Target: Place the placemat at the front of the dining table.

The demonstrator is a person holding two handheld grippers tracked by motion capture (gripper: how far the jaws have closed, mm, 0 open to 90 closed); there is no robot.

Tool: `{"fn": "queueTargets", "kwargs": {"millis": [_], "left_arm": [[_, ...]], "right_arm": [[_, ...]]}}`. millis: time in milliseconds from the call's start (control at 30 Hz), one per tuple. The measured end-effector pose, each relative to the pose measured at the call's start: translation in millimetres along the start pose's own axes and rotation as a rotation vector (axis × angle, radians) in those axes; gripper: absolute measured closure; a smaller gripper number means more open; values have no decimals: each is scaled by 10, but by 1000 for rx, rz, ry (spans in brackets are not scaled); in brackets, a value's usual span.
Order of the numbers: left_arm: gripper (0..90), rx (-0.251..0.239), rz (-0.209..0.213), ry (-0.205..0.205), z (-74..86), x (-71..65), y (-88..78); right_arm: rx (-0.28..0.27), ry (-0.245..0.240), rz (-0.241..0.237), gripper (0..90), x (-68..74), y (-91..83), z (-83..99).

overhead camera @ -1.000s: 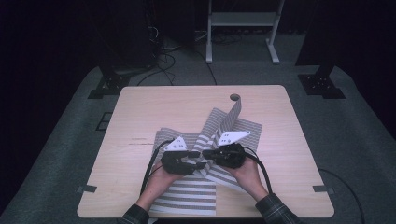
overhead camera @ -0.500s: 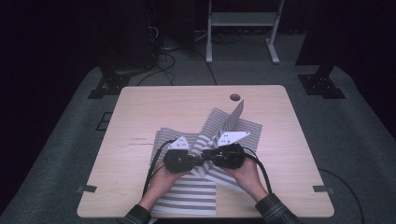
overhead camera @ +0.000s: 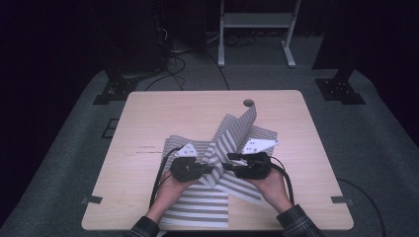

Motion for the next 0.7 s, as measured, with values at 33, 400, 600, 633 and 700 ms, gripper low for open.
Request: {"fn": "queueTargets", "kwargs": {"millis": [33,400,600,633,700], "left_arm": [[867,0,-3,2,0,5,-5],[867,0,-31,-11,9,71,-54],[868,-3,-44,-13,3,104,-82],[868,-4,-43,-15,2,106,-85],[868,-5,-45,-19,1,111,-86]], "right_arm": [[13,2,8,553,-8,-26,44],[80,77,59,503,-23,-297,507],[133,83,83,499,39,-400,808],[154,77,85,495,49,-411,869],[169,90,82,490,69,-415,944]]}}
Point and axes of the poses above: each handheld gripper's, and its own axes: y roughly forward along the jaws, z roughly out of its underside, x roughly to its left, the point moved 9 cm from there along y, roughly forward along the jaws, and after that the axes turned 13 degrees about -z, right-handed, at the moved point
